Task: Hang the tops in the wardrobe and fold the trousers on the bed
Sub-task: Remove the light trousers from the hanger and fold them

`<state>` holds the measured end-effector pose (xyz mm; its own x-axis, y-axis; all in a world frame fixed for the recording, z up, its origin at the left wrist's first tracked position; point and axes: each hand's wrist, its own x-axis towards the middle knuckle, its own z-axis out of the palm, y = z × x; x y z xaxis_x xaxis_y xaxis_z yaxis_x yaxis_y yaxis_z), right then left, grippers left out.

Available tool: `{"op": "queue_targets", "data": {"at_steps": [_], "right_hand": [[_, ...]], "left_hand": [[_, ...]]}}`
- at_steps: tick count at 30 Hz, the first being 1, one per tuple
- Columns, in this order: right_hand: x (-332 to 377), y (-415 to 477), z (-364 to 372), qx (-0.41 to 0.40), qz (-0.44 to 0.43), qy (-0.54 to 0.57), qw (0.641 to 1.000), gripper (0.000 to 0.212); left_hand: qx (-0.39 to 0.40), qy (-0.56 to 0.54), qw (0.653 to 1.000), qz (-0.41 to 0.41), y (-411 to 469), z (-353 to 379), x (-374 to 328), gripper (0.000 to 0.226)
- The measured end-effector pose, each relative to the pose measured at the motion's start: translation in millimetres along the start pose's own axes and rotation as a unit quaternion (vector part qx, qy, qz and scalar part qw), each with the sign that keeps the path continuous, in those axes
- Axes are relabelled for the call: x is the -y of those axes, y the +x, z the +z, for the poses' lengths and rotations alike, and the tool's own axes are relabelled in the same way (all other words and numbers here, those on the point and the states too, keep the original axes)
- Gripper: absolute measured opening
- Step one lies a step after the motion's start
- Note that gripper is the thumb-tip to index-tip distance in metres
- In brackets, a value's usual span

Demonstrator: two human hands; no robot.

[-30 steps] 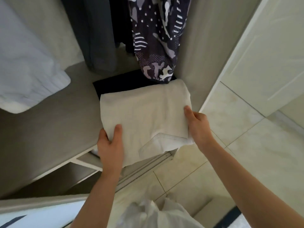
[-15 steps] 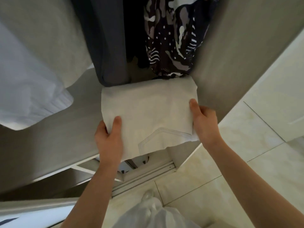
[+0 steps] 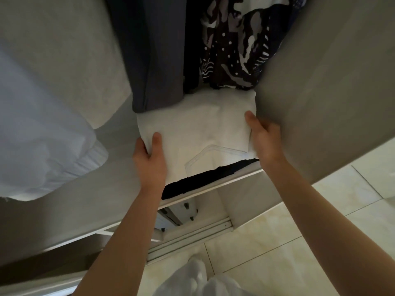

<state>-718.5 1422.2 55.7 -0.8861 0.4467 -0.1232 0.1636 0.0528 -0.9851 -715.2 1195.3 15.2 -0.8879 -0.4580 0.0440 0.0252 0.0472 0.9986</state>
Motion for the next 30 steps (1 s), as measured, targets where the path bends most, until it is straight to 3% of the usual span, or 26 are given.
{"op": "queue_targets", "data": {"at_steps": [4, 7, 12, 20, 25, 30], "right_hand": [[3, 0, 3, 0.019, -0.044, 0.013, 0.999, 0.044], [-9, 10, 9, 0.021, -0.03, -0.013, 0.999, 0.039], [-43, 21, 10, -0.01, 0.045, -0.17, 0.984, 0.044], [-45, 29, 7, -0.067, -0.067, -0.225, 0.97, 0.046], [-73, 24, 4, -0.064, -0.099, -0.336, 0.935, 0.045], [-71, 30, 7, -0.034, -0.066, -0.324, 0.943, 0.048]], "left_hand": [[-0.007, -0.022, 0.999, 0.029, 3, -7, -4, 0.025], [0.009, -0.009, 0.999, 0.04, 7, -7, 0, 0.026], [0.065, 0.031, 0.995, -0.063, 5, -3, 40, 0.021], [0.019, 0.043, 0.998, -0.036, 3, 1, 33, 0.019], [0.008, 0.115, 0.993, -0.001, -22, -3, 53, 0.047], [0.016, 0.134, 0.991, 0.014, -10, 3, 51, 0.063]]}}
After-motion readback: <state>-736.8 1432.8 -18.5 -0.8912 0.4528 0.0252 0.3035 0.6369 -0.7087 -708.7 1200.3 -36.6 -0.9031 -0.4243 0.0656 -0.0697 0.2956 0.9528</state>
